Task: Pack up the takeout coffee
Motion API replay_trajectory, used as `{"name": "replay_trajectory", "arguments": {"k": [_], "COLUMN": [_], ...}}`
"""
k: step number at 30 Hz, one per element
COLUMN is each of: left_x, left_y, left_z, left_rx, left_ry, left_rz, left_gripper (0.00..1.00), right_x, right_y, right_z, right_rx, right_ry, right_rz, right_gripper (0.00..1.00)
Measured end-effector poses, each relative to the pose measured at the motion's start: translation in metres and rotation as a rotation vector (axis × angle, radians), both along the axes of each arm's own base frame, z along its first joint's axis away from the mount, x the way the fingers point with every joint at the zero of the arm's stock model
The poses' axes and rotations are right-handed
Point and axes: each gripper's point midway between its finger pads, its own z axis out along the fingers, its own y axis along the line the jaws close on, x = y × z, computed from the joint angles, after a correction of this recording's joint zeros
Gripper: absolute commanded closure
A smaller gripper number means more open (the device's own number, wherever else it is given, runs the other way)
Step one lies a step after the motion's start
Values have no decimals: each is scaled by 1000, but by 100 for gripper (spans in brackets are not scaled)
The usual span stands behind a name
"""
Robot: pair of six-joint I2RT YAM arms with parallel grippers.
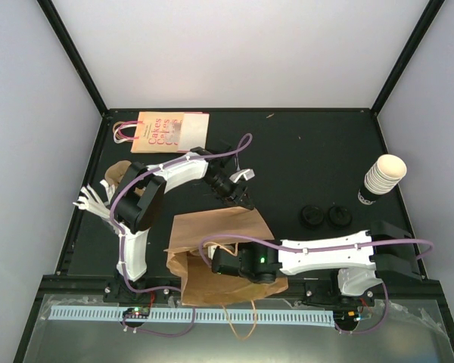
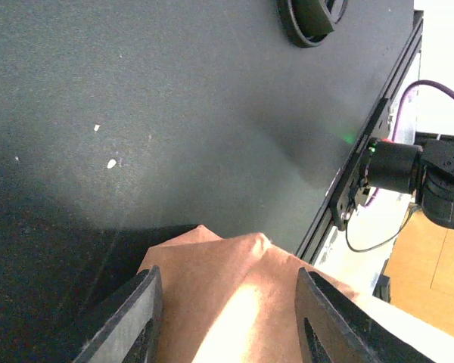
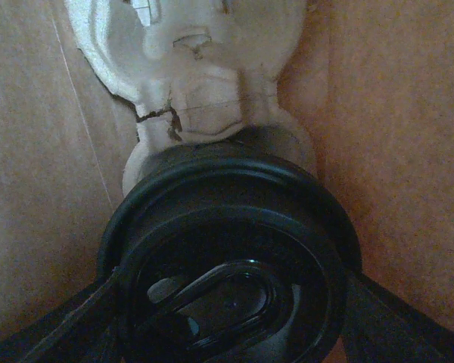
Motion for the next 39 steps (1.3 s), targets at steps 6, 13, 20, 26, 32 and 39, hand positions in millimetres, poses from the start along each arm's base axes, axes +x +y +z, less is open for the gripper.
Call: {"name": "replay_trajectory", "arguments": {"k": [6, 13, 20, 26, 32, 39], "left_x": [-1, -1, -1, -2, -2, -6], "left_y": [-2, -4, -4, -4, -5, -11], "left_z": [6, 8, 9, 10, 11, 11], "left_rx": [-9, -17, -21, -20, -27, -34], "left_ry": [7, 18, 18, 24, 26, 27], "left_rz": [-9, -17, -21, -22, -23, -27], "left_gripper": [48, 47, 47, 45, 45, 41], "right_x": [-9, -22, -39, -60, -75, -79], "right_y": [-11, -17, -19, -12, -14, -20], "right_z": [-2, 3, 9, 26, 35, 38], "right_rx": [-44, -72, -92, -64, -60, -69], "right_ry": [64, 152, 262, 385, 476, 508], "right_rz": [4, 21, 53, 89, 92, 69], "right_gripper": [0, 0, 0, 0, 0, 0]}}
